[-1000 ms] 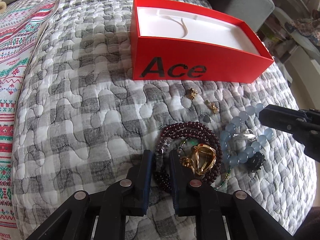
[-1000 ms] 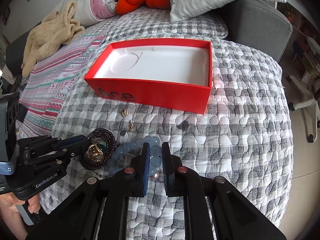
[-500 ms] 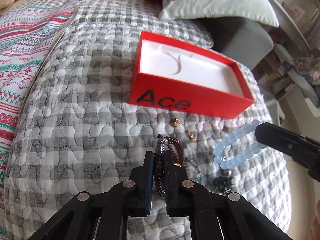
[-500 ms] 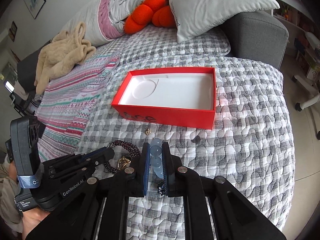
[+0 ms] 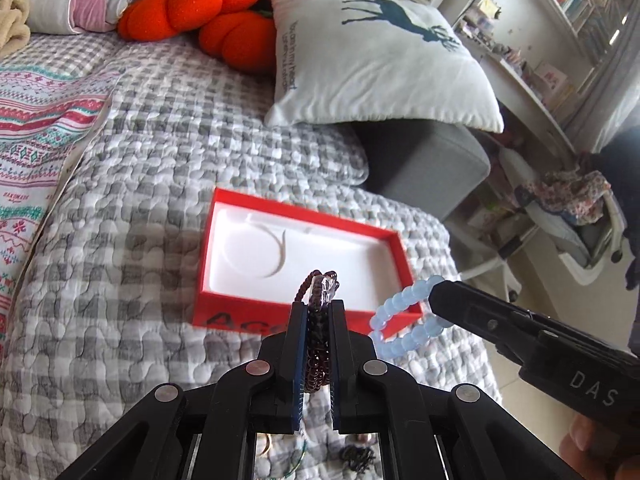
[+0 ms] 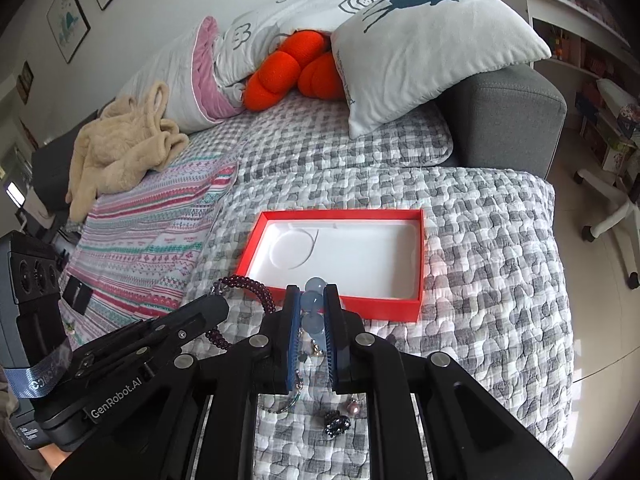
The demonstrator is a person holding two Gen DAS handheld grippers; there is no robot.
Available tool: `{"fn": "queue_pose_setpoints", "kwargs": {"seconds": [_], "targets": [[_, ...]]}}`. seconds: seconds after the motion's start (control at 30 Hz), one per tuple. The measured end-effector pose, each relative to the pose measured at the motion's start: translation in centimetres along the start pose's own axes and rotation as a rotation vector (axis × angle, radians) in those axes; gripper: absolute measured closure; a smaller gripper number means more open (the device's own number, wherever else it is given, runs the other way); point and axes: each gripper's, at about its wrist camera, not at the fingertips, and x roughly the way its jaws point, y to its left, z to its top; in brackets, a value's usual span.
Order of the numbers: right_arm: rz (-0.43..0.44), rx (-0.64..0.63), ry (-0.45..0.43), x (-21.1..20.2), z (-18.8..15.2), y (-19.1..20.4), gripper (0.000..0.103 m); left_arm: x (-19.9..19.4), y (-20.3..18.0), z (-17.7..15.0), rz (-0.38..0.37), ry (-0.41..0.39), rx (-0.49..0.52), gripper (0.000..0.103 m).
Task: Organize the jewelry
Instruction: 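Carry both bracelets into the red box and open both tools, then move the left tool to the gold ring and grasp it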
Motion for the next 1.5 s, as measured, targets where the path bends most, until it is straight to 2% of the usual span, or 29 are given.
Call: {"fn": "queue_pose_setpoints", "kwargs": {"seconds": [0.17,0.27,0.5,0.57,0.67,0.73,0.9,1.07,1.23,1.27,1.37,1.4,1.47,1.5], "targets": [[-0.001,0.044,-0.055,-0.1,2.0,-1.2,0.091,1.6,-0.1,1.9,-0.094,-0.056,-0.027,0.099],[0.005,0.068,-0.077,0.1,3.0,-1.8,0.091,3.1,0.4,2.7,-0.121,-0.070,-0.055,0.099],[-0.011,0.038,-0.047,3.1,3.9,-1.5,0.091,7.3,3.4,2.3,0.044,0.025,-0.075,0.099],[-0.004,0.024,-0.027,4.1,3.8,-1.3,0.091,7.6,4.0,2.2,0.070,0.031,-0.084,0.099],[0.060,0.039,-0.017,4.8,3.7,-1.4,0.091,8.0,4.2,2.2,0.117,0.027,-0.071,0.099],[0.051,0.029,-0.011,5.4,3.7,-1.9,0.091,8.3,4.2,2.1,0.146,0.028,-0.049,0.099],[-0.046,0.062,0.058,8.1,2.8,-4.8,0.091,8.9,3.6,1.8,0.193,0.030,0.003,0.099],[-0.069,0.056,0.069,8.8,2.4,-6.1,0.091,8.9,3.3,1.7,0.214,0.027,0.034,0.099],[-0.056,0.047,0.058,9.0,2.3,-6.1,0.090,9.0,2.8,1.6,0.239,0.032,0.071,0.097],[-0.070,0.053,0.057,9.0,2.4,-6.2,0.089,9.0,2.6,1.5,0.240,0.042,0.077,0.094],[-0.077,0.051,0.055,7.9,2.3,-6.3,0.074,7.9,2.0,1.2,0.231,0.048,0.098,0.082],[-0.065,0.051,0.053,7.4,2.2,-6.4,0.073,7.3,1.7,1.1,0.232,0.043,0.105,0.077],[-0.066,0.036,0.048,6.3,1.9,-6.2,0.072,6.1,1.3,0.7,0.233,0.031,0.120,0.059],[-0.078,0.024,0.047,5.8,1.6,-6.1,0.071,5.4,1.2,0.5,0.230,0.026,0.129,0.056]]}}
